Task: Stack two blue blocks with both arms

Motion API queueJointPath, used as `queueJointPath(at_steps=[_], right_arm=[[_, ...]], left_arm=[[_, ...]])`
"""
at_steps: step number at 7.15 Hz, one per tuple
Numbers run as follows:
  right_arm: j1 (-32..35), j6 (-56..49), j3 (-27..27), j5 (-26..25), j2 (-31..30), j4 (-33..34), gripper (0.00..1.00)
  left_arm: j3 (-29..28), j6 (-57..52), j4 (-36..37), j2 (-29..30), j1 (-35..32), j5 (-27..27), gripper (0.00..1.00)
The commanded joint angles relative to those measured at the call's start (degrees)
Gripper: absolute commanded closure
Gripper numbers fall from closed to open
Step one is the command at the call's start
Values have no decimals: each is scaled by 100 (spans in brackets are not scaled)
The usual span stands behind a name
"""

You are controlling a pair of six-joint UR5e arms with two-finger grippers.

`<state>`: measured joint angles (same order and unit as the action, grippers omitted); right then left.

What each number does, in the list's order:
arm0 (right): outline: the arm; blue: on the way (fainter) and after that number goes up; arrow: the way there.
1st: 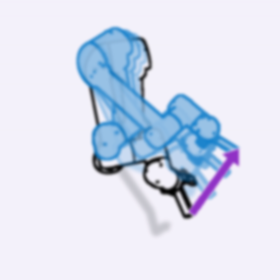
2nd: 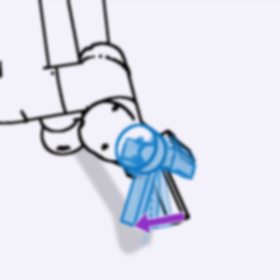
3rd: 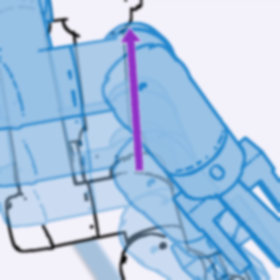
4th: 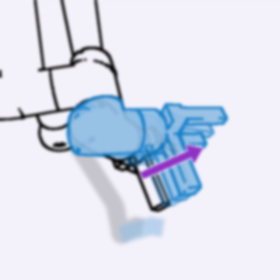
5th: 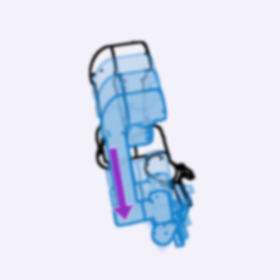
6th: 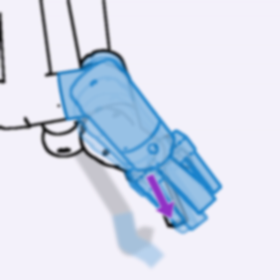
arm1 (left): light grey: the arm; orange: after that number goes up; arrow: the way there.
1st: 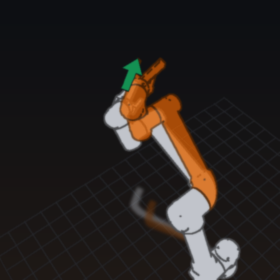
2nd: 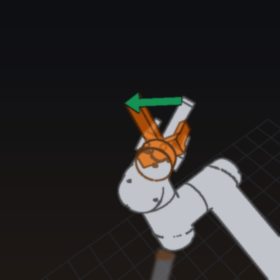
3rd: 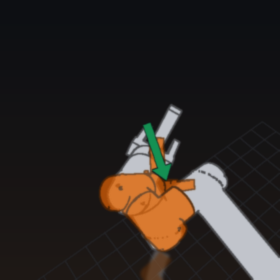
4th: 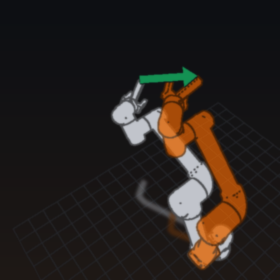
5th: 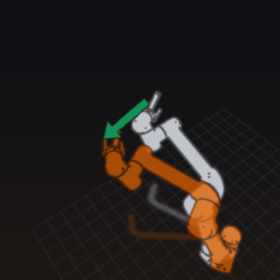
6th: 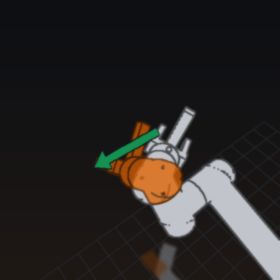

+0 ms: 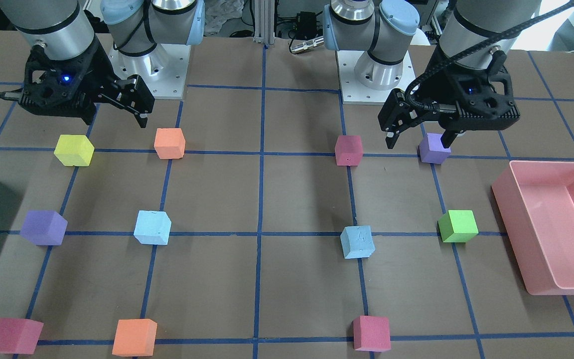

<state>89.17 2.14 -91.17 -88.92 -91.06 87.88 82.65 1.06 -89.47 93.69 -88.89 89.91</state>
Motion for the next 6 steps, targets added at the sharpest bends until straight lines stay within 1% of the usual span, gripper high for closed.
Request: queueJointPath(at_steps=[1,6], right_arm=[[4,-3,2,-37,17,-7,0],[-40,-55,-68,-63,70,62,0]], left_arm=[[6,0,0,0,-5,-9,0],[15,0,0,0,-5,-9,0]])
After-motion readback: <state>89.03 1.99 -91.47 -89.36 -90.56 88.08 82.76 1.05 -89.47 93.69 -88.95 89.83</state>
